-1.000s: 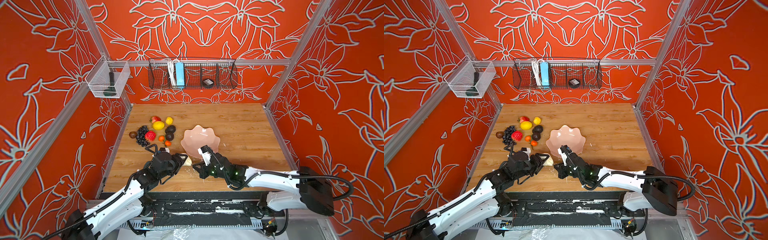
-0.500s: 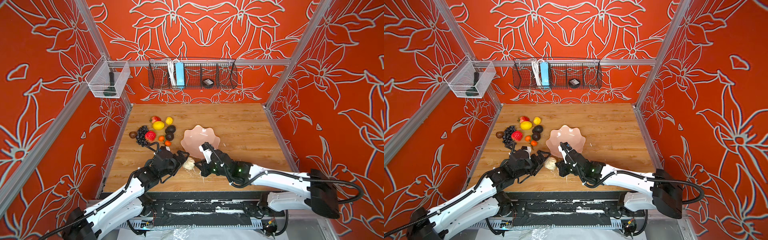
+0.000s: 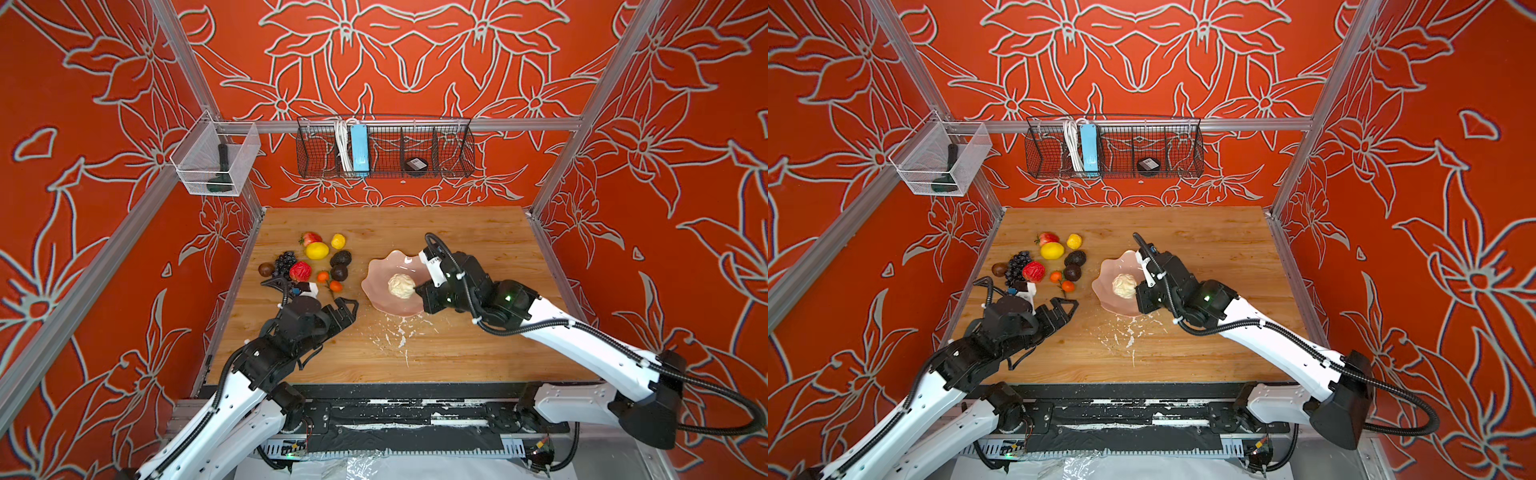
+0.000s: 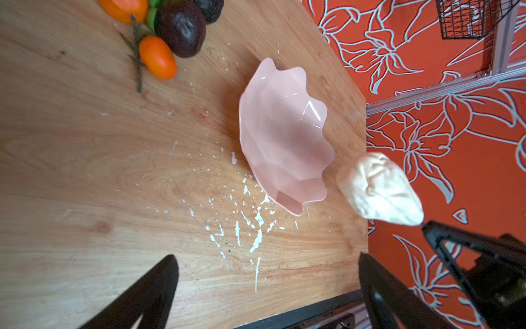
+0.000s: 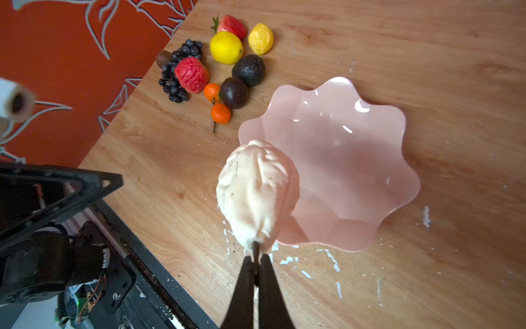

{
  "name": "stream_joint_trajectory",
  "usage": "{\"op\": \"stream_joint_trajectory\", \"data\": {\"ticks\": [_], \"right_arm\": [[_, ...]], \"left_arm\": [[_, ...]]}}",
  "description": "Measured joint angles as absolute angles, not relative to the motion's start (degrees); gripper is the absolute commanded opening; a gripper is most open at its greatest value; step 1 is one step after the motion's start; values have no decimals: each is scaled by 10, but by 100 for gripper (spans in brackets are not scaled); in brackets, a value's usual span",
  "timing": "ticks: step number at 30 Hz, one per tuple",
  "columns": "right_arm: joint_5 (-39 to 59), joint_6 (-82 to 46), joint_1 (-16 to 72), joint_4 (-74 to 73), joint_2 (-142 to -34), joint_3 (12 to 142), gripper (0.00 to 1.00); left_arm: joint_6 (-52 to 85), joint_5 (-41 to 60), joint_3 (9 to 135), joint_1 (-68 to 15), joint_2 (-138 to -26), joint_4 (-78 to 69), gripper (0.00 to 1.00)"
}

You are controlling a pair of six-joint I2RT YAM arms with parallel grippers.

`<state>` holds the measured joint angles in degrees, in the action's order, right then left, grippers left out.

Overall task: Place and organize the fake fruits in the fruit bowl
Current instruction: 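Carry white pear by stem into bowl with right gripper while left gripper releases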

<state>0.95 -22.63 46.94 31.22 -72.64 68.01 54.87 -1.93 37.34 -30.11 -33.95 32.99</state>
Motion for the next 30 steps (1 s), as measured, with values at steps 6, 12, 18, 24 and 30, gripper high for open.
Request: {"op": "stream_joint_trajectory", "data": {"ticks": [6, 12, 18, 24, 30], "right_arm": [[47, -166, 417, 376, -833, 762, 0], [76, -130, 385, 429, -922, 829, 0], [95, -117, 350, 461, -998, 888, 0], [100, -111, 336, 487, -1065, 937, 0], [104, -107, 328, 514, -1114, 983, 0]], "left_arm": [[498, -43, 339, -300, -315, 343, 98], [470, -44, 314, -300, -331, 334, 98], [455, -42, 309, -300, -354, 311, 98], [443, -37, 308, -300, -363, 295, 98], [435, -37, 303, -300, -373, 289, 98]]}}
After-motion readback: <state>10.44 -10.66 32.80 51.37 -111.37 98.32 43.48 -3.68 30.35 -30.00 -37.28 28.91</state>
